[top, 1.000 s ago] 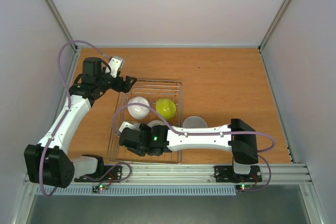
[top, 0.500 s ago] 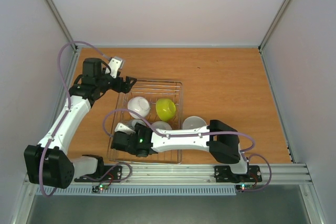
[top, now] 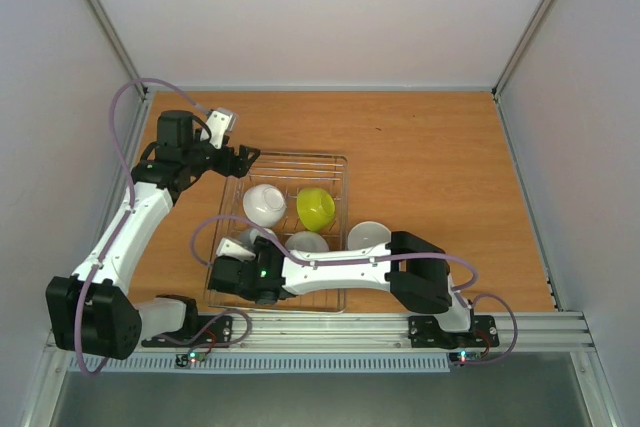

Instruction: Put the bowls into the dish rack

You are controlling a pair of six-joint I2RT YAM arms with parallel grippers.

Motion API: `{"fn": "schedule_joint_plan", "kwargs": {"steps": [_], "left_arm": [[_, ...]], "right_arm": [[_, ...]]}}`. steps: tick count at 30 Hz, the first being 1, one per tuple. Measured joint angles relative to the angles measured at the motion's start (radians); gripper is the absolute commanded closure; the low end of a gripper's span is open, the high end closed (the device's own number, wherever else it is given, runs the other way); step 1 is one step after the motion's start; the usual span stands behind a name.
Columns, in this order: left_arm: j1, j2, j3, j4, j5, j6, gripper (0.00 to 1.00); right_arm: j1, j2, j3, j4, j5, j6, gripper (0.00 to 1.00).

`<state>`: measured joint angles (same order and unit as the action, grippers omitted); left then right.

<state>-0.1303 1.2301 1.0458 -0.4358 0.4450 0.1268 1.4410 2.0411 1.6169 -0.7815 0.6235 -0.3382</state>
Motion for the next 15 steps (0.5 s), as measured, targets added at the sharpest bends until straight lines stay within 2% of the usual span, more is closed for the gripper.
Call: {"fn": "schedule_joint_plan", "kwargs": {"steps": [2,4,8,15], "left_arm": [[0.000,0.000,0.000,0.000,0.000,0.000,0.04],[0.000,0.000,0.000,0.000,0.000,0.000,0.04],[0.000,0.000,0.000,0.000,0.000,0.000,0.04],[0.000,0.000,0.000,0.000,0.001,0.000,0.04]], "right_arm": [[0.000,0.000,0.000,0.002,-0.002,-0.004,0.20],[0.000,0.000,-0.001,0.005,-0.008,-0.006,0.10],[-0.001,0.000,-0.014,0.033,-0.060,-0.017,0.03],[-0.001,-0.003,-0.035,0.068,-0.124,-0.024,0.01]]}}
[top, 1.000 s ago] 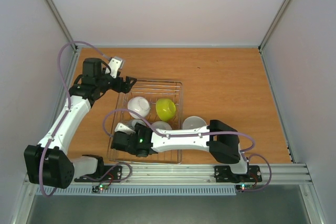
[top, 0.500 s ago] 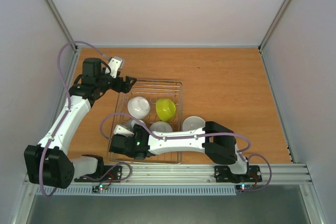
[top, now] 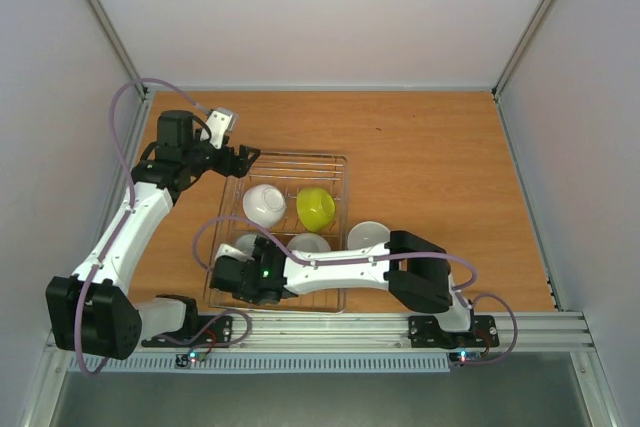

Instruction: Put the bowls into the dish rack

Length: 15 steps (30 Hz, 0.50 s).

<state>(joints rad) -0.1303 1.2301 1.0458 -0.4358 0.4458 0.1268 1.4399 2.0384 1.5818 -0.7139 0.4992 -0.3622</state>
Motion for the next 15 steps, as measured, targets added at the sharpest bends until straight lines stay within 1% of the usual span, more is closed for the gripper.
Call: {"fn": "schedule_joint_plan", "kwargs": {"steps": [6,9,11,15], "left_arm": [[0.000,0.000,0.000,0.000,0.001,0.000,0.04],[0.000,0.000,0.000,0.000,0.005,0.000,0.04],[0.000,0.000,0.000,0.000,0.010,0.000,0.04],[0.000,0.001,0.000,0.000,0.016,0.000,0.04]], "right_arm": [[0.000,-0.054,-0.061,0.039,-0.042,-0.006,0.01],[0.000,-0.133,-0.115,0.077,-0.048,-0.007,0.01],[0.000,-0.235,-0.167,0.103,-0.061,-0.007,0.01],[0.000,-0.340,-0.194,0.131,-0.056,-0.005,0.01]]}}
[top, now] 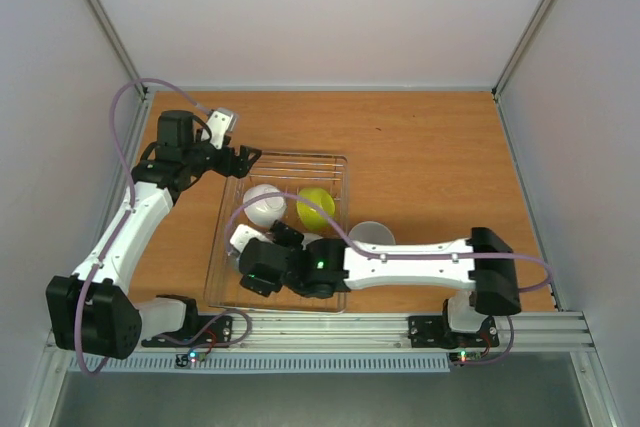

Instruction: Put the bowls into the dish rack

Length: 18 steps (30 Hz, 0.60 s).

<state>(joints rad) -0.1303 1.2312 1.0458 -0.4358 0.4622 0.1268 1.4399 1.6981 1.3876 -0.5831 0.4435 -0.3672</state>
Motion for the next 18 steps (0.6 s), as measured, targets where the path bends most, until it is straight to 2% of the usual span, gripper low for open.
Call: {"fn": "schedule_joint_plan", "kwargs": {"steps": [5,14,18], "left_arm": [[0.000,0.011,0.000,-0.001,0.024,0.000,0.05],[0.000,0.026,0.000,-0.010,0.066,0.004,0.05],[0.000,0.030,0.001,-0.017,0.093,0.010,0.05]], "right_arm": [[-0.057,-0.105,-0.031,-0.012,0.036,0.087,0.04],[-0.454,-0.373,-0.295,-0.120,-0.016,0.399,0.09],[-0.542,-0.520,-0.406,-0.171,-0.048,0.499,0.14]]}}
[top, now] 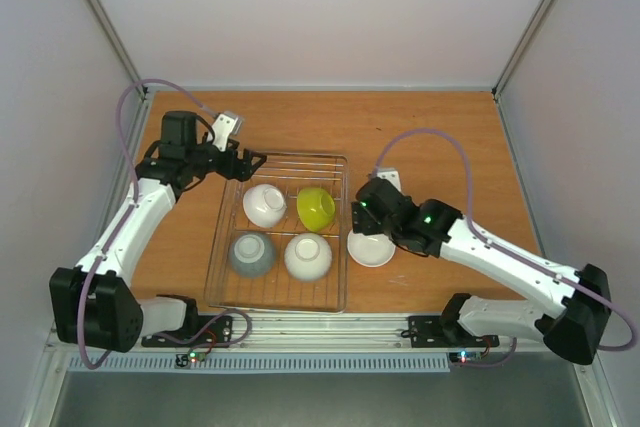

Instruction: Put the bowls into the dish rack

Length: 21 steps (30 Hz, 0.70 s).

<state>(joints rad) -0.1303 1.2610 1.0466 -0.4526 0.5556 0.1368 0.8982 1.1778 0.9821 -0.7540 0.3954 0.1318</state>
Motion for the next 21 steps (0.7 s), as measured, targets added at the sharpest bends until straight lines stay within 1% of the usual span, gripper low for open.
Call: {"fn": "schedule_joint_plan", "kwargs": {"steps": [3,7,11,16,21], "left_arm": [[0.000,0.012,0.000,-0.005,0.020,0.002,0.05],[0.000,0.022,0.000,-0.016,0.047,0.003,0.05],[-0.004,0.022,0.000,-0.023,0.072,0.006,0.05],[-0.016,0.022,0.000,-0.029,0.088,0.006,0.05],[-0.022,0.022,0.001,-0.030,0.090,0.007,0.05]], "right_arm": [[-0.012,-0.067,-0.066,-0.045,-0.013,0.066,0.22],[-0.012,-0.099,-0.156,-0.075,-0.034,0.132,0.32],[-0.012,-0.114,-0.234,-0.107,-0.049,0.189,0.35],[-0.012,-0.130,-0.266,-0.120,-0.049,0.235,0.40],[-0.012,-0.108,-0.311,-0.093,-0.058,0.267,0.49]]}}
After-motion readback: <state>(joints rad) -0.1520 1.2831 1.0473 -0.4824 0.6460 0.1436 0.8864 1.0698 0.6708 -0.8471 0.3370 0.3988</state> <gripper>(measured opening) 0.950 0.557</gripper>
